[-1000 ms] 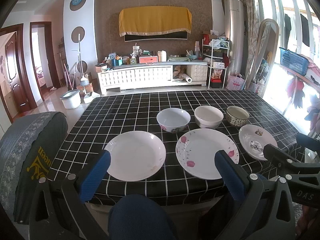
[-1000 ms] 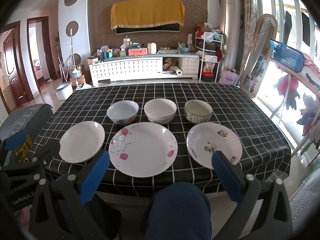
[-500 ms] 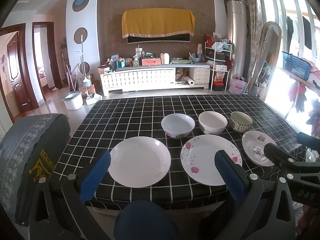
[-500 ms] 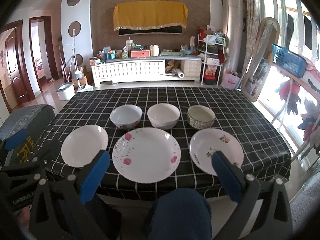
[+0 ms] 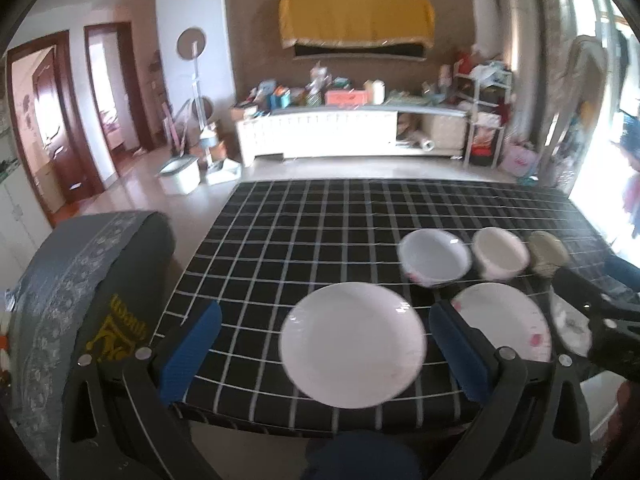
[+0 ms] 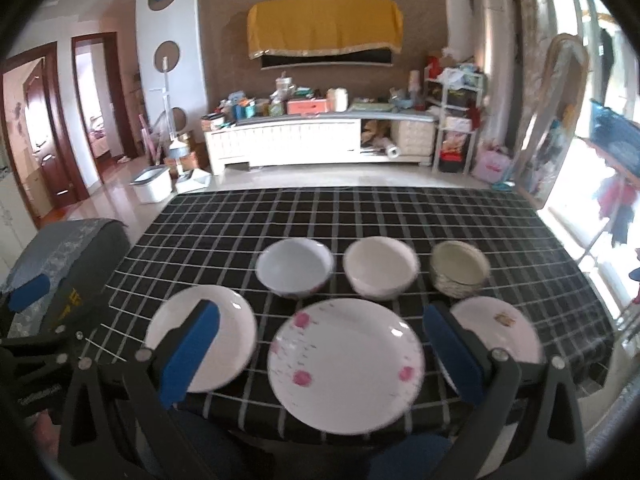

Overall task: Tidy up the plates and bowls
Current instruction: 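Reach the left gripper to the plain white plate and grasp its rim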

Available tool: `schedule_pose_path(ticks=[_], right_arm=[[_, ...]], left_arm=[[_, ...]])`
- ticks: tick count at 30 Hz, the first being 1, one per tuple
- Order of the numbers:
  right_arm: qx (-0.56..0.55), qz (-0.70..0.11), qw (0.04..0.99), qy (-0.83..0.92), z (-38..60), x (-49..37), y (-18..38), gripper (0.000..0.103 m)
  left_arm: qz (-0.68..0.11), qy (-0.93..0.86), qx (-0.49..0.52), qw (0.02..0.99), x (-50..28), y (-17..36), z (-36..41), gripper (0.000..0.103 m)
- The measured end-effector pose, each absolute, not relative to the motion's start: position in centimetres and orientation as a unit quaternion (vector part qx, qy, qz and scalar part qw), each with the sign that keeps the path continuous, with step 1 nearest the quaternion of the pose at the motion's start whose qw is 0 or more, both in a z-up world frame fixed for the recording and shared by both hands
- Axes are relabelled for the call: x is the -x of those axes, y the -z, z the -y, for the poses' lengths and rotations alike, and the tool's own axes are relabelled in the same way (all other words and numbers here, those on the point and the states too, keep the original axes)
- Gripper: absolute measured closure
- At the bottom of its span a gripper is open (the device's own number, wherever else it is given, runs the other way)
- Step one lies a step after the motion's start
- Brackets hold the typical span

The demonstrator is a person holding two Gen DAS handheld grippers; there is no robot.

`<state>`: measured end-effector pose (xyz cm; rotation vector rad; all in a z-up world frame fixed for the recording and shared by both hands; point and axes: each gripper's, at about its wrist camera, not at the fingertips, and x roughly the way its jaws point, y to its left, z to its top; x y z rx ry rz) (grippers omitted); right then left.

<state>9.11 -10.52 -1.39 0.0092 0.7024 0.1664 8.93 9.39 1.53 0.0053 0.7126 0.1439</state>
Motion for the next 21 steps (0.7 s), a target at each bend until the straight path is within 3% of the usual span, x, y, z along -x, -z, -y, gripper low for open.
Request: schedule_pose_path(ticks=[16, 19, 21], right_arm=[[0.045, -0.459, 0.87, -0.175, 3.6, -17.9, 10.5, 0.0], [0.062, -0.459, 0.867, -0.183, 2.6, -18.5, 11.7, 0.004], [0.065, -0.464, 0.862, -0.193, 2.1, -19.0, 12.5, 0.017]], left_arm=[[-0.474, -0.092, 0.049, 0.874, -15.9, 8.3, -14.8, 0.0], [-0.487, -0.093, 0.058, 0.867, -16.5, 9.6, -15.7, 0.013], [-0.495, -0.091, 0.069, 0.862, -17.1, 10.5, -16.3, 0.019]])
